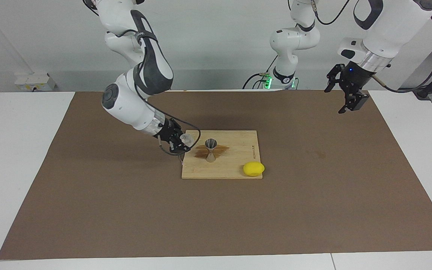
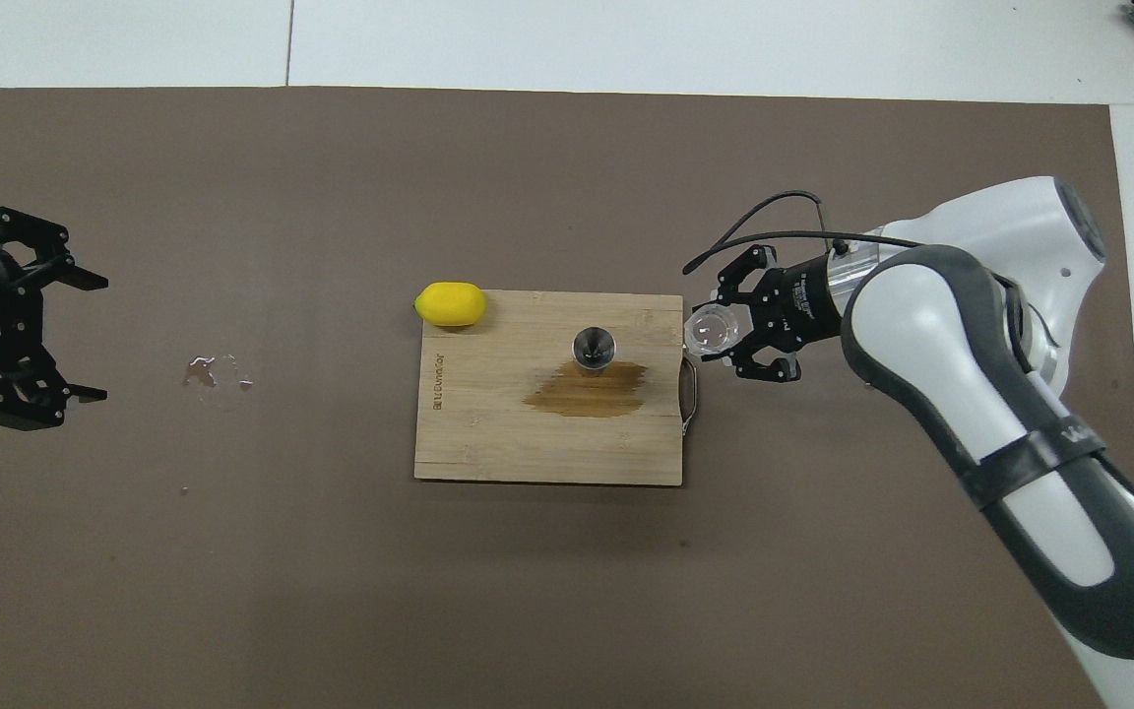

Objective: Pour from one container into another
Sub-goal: 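Carry the glass cup with the right gripper above the metal cup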

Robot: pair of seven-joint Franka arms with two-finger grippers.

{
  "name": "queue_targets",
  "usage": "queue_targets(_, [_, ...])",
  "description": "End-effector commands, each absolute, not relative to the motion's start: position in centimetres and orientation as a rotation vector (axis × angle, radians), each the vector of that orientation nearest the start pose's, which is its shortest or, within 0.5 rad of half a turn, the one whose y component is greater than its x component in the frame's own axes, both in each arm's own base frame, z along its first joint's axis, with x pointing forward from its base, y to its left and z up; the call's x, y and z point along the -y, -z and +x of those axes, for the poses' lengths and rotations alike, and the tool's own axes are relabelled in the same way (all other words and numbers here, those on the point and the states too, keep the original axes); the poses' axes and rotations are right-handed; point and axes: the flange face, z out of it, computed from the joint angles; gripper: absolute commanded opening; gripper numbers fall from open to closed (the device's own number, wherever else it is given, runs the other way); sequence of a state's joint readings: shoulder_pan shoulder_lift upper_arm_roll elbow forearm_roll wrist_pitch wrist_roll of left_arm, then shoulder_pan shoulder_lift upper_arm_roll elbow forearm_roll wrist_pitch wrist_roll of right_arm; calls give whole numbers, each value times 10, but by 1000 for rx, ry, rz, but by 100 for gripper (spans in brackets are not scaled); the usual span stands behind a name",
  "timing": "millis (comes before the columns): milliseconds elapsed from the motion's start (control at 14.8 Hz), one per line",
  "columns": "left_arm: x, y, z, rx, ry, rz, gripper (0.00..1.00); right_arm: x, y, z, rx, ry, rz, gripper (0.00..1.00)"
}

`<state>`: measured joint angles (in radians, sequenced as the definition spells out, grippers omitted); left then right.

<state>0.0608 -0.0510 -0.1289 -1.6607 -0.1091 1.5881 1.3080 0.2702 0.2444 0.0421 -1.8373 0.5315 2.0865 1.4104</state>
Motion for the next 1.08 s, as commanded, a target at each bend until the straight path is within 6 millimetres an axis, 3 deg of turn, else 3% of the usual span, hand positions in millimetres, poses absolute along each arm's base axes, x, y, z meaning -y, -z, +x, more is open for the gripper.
queue_targets(0, [46, -615, 532, -1887, -6, -2599, 100, -238, -414, 587, -1787, -413, -2210, 0])
queue_targets(203, [42, -613, 530, -1652, -75, -2718, 100, -243, -418, 591, -1811, -363, -2229, 0])
queue_targets(339, [43, -613, 530, -1521, -82, -2793, 100, -261, -421, 585, -1799, -308, -2284, 0])
queue_targets(678, [35, -615, 533, -935, -61, -3024, 100, -269, -426, 590, -1796, -200, -2376, 0])
queue_targets(1016, [28, -611, 527, -648, -132, -3095, 100, -282, -431, 593, -1778, -142, -2433, 0])
